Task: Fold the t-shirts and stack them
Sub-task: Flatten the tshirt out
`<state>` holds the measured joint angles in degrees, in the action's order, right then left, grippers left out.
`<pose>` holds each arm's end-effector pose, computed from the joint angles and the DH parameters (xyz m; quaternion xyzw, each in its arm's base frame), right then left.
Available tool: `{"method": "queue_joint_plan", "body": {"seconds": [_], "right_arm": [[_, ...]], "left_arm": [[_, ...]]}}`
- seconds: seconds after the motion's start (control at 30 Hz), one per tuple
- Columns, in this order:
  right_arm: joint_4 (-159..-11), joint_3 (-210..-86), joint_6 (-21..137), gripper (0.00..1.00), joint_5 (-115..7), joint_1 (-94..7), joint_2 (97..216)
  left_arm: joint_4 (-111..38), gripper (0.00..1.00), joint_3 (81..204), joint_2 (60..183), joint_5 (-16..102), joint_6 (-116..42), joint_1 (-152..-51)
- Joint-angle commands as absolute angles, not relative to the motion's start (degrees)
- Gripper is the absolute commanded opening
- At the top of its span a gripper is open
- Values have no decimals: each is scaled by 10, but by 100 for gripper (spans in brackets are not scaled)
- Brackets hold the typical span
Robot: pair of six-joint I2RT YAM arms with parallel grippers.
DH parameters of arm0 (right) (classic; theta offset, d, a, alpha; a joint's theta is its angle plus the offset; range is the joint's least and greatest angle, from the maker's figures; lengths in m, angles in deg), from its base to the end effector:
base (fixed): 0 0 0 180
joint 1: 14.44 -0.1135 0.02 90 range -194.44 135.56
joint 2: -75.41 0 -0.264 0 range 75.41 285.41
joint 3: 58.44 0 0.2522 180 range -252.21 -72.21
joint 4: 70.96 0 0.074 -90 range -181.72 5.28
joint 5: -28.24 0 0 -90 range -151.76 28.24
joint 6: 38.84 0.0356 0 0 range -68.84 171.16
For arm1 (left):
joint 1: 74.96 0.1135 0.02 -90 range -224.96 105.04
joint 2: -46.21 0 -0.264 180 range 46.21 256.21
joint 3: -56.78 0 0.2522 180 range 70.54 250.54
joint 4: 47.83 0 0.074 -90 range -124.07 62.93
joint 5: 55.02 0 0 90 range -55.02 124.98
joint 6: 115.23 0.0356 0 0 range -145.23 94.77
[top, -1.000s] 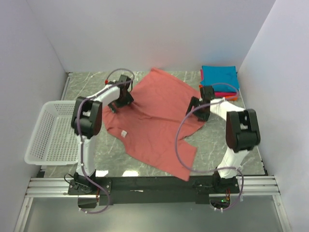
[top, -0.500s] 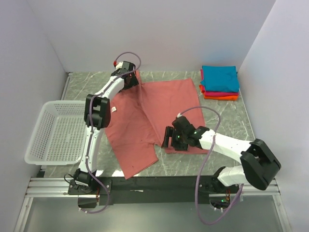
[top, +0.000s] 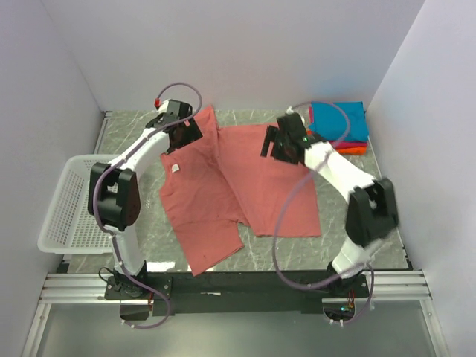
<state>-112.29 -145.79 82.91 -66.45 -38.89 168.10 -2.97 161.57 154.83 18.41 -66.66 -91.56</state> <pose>0.3277 0.1458 0.2741 0.0742 0.9257 0.1402 0.3433 0.4124 -0.1123 0.2656 -0.2487 0.8934 -0.0514 0.3706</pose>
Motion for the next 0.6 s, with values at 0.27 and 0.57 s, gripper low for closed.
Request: {"method": "queue_joint_plan", "body": {"seconds": [0.27,0.57], "right_arm": [[-1265,-1831,691,88,-619,-309,2027],[-1324,-1917,659,88,-604,-270,2120]], "left_arm": [[-18,99,1621,1656,214,-689,-895],[17,99,1698,1743,195,-672,-860]]}}
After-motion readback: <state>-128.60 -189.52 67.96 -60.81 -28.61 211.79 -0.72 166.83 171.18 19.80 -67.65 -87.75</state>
